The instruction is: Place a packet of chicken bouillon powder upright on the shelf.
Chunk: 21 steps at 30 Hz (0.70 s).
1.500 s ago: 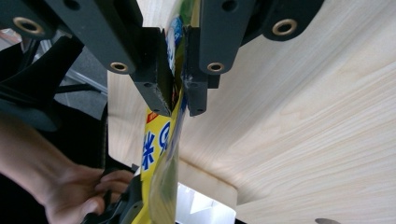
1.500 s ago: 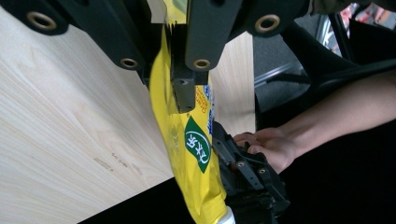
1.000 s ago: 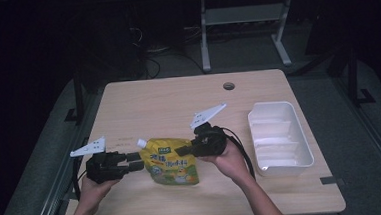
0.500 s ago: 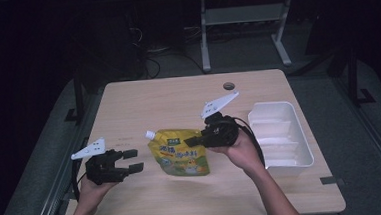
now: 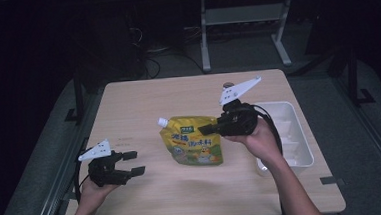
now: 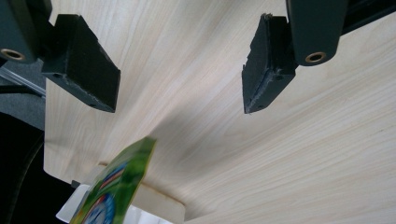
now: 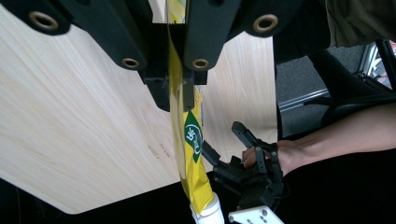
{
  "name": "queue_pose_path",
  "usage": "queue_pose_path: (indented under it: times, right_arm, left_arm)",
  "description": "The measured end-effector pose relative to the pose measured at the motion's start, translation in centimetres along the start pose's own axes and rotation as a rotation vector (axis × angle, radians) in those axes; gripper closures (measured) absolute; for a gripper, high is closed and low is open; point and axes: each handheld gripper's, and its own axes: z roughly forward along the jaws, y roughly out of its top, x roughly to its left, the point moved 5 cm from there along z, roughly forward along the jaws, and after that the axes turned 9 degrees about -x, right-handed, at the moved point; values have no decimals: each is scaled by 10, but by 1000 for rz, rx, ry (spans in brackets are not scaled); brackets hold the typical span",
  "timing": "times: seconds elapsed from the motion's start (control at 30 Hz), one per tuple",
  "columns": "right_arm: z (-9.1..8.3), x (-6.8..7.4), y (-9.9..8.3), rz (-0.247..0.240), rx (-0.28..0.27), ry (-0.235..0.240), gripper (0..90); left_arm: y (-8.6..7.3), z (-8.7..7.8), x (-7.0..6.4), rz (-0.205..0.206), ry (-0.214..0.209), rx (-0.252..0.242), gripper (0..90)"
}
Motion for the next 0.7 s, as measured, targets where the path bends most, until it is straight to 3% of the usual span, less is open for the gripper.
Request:
queue_pose_path:
  times: [0.53, 0.7]
  right_arm:
    - [-52, -13, 6, 2, -17, -52, 897]
    - [-60, -14, 4, -3, -12, -67, 897]
  left_arm:
    - [-6, 3, 2, 7, 5, 31, 267]
    - [-7, 3, 1, 11, 2, 40, 269]
